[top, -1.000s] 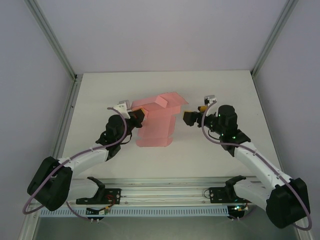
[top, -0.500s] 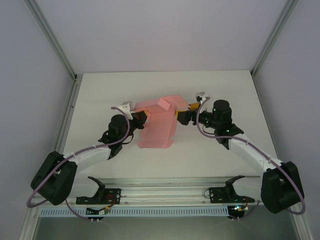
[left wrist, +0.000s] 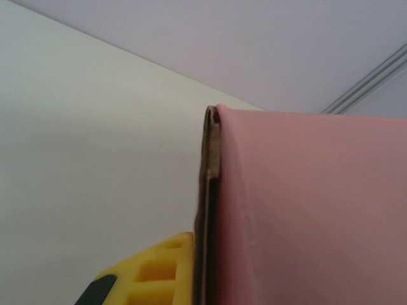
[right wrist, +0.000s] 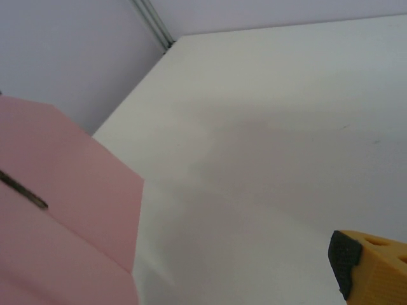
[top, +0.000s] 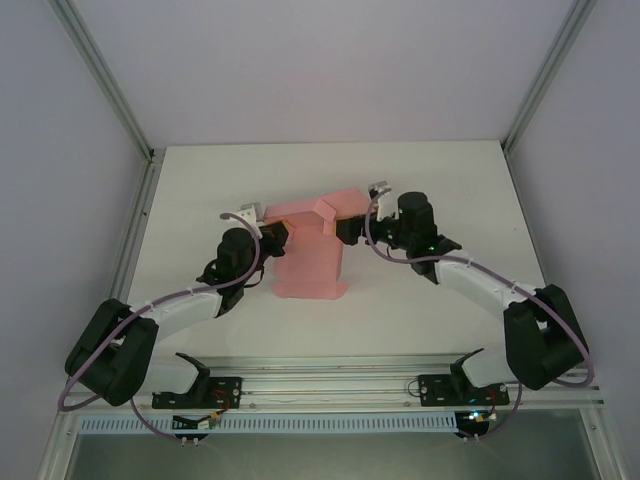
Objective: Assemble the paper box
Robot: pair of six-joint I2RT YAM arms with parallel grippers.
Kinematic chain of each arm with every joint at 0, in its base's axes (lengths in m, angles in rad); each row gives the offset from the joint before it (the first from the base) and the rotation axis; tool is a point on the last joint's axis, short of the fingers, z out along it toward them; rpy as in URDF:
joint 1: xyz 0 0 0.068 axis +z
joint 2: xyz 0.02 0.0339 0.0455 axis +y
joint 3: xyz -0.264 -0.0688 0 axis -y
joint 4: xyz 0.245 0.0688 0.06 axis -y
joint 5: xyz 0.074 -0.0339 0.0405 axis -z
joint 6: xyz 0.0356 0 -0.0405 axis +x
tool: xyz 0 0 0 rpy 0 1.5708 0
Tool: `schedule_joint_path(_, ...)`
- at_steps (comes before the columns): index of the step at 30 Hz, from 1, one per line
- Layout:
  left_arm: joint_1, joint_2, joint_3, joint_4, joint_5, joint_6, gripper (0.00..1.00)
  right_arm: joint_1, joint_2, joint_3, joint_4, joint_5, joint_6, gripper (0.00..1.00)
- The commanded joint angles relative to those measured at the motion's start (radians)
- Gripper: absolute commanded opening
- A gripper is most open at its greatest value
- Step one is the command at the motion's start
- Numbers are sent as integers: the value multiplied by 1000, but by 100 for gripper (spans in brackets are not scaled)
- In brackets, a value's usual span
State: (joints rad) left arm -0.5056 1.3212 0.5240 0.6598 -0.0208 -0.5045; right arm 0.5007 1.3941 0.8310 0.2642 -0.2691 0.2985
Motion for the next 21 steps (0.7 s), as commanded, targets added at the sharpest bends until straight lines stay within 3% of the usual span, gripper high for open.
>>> schedule_joint_path(1, -21, -40, 15, 60, 37, 7, 0, 15, -12, 15, -114, 127, -54, 100)
schedule_joint_path(8, -16, -77, -32, -11, -37, 80, 0, 10, -307, -54, -231, 225, -101, 100)
schedule_joint_path(13, -4, -97, -42, -71, 10, 105, 0, -60, -552, -93, -377, 175, -72, 100)
schedule_joint_path(16, -3, -108, -58, -50, 100, 140, 0, -147, -629, -79, -460, 178, -72, 100)
schedule_joint_path(19, -3, -112, -75, -9, 172, 167, 0, -248, -609, -34, -514, 97, -102, 97)
schedule_joint_path(21, -1, -111, -75, -12, 193, 173, 0, -296, -548, 5, -525, -53, -154, 91)
